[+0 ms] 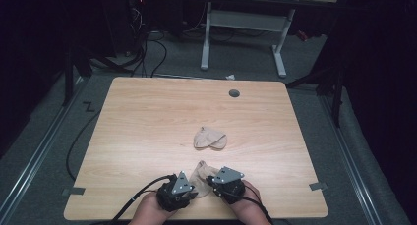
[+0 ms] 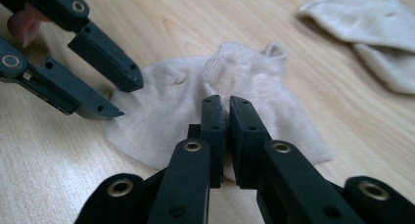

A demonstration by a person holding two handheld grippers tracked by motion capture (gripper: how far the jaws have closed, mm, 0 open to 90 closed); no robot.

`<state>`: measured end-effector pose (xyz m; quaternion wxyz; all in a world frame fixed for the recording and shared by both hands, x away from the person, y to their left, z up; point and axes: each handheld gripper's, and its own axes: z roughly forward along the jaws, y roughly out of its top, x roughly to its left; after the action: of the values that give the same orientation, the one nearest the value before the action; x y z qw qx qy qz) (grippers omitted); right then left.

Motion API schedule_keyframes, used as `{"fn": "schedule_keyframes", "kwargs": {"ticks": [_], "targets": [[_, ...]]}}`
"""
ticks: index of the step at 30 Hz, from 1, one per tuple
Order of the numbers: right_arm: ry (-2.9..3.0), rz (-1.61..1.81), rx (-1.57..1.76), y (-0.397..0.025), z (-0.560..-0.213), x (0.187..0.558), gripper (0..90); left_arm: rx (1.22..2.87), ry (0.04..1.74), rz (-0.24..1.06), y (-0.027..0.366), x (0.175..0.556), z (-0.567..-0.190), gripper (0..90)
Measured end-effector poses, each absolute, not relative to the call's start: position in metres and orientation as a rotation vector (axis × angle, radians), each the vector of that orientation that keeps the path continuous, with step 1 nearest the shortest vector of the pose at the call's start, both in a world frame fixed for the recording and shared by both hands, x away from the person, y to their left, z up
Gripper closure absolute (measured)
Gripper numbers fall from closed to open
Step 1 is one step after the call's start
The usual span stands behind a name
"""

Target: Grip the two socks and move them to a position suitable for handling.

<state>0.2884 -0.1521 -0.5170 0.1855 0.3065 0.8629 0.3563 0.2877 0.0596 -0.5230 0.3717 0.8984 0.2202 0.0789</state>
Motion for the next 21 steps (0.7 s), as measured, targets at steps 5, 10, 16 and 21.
{"fn": "schedule_keyframes", "kwargs": {"ticks": [5, 10, 16, 21], "targets": [[2.36, 1.044, 0.918, -0.166, -0.51, 0.292, 85.3, 2.308, 0.585, 0.234, 0.067, 0.292, -0.523, 72.7], [2.327, 1.056, 0.959, -0.175, -0.508, 0.295, 85.2, 2.309, 0.606, 0.245, 0.073, 0.295, -0.522, 72.6], [2.273, 1.069, 1.029, -0.19, -0.505, 0.3, 85.2, 2.317, 0.623, 0.261, 0.081, 0.298, -0.521, 72.4], [2.249, 1.064, 1.084, -0.201, -0.507, 0.305, 85.2, 2.329, 0.647, 0.27, 0.088, 0.3, -0.521, 72.0]]}}
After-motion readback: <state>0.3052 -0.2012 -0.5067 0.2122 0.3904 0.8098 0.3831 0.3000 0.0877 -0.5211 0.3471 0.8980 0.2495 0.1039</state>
